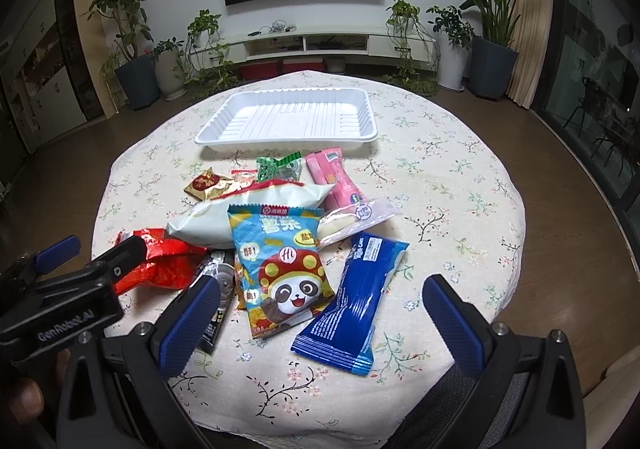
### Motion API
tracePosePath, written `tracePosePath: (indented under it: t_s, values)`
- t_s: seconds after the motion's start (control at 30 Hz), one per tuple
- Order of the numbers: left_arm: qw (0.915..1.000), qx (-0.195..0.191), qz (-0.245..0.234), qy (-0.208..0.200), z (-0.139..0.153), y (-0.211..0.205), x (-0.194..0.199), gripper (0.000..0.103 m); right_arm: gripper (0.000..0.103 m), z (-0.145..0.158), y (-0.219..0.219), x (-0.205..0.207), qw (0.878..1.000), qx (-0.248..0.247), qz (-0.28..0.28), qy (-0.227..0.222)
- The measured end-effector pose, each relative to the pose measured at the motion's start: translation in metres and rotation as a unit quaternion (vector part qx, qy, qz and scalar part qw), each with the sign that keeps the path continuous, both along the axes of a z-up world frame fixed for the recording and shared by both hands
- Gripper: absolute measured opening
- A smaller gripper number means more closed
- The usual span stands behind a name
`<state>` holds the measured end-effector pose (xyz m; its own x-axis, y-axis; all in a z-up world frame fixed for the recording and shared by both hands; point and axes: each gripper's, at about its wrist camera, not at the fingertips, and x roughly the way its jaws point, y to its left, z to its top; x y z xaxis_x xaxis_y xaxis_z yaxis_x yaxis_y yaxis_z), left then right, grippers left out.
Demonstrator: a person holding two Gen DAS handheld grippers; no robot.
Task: Organize snacks
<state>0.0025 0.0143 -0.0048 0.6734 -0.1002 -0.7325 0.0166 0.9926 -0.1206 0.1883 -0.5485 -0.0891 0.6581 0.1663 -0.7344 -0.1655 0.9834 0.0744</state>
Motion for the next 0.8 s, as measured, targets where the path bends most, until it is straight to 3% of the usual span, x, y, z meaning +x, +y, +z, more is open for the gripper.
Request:
tracePosePath:
  t_s: [0.07, 0.2, 0.27, 0.3, 0.37, 0.47, 0.5, 0.63, 0.8]
  values:
    - [0.9995, -0.013, -0.025, -0.012, 0.004, 0.004, 0.001, 0.103, 0.103, 0.006, -0.005, -0.003, 1.000, 0.019, 0.000, -0.012]
    - [0.9939, -0.053, -0.093, -0.027, 0.000, 0.014, 0.000, 0.103, 0.103, 0.028, -0.031, -0.012, 0.992, 0.105, -0.012, -0.067]
    - [0.9884, -0.067, -0.091, 0.101, -0.024, 0.019, 0.010, 0.103, 0.103, 0.036, -0.046, -0.017, 0.979, 0.171, -0.032, -0.104]
    - [0.9876, -0.067, -0.081, 0.117, -0.031, 0.023, 0.009, 0.103, 0.103, 0.039, -0.051, -0.019, 0.974, 0.189, -0.038, -0.115]
    - [0.9923, -0.053, -0.067, 0.090, -0.030, 0.029, 0.003, 0.103, 0.103, 0.042, -0.055, -0.016, 0.976, 0.185, -0.045, -0.105]
    - [0.9908, -0.072, -0.082, 0.081, -0.023, 0.035, 0.010, 0.103, 0.103, 0.039, -0.055, -0.013, 0.981, 0.160, -0.041, -0.099]
    - [0.9908, -0.067, -0.088, 0.079, -0.019, 0.036, 0.015, 0.103, 0.103, 0.037, -0.054, -0.015, 0.983, 0.143, -0.037, -0.112]
    - [0.9876, -0.011, -0.144, 0.061, 0.004, 0.025, 0.032, 0.103, 0.103, 0.034, -0.060, -0.015, 0.981, 0.151, -0.032, -0.116]
    - [0.9545, 0.070, -0.267, 0.114, 0.003, 0.004, 0.059, 0.103, 0.103, 0.031, -0.063, -0.014, 0.982, 0.144, -0.015, -0.125]
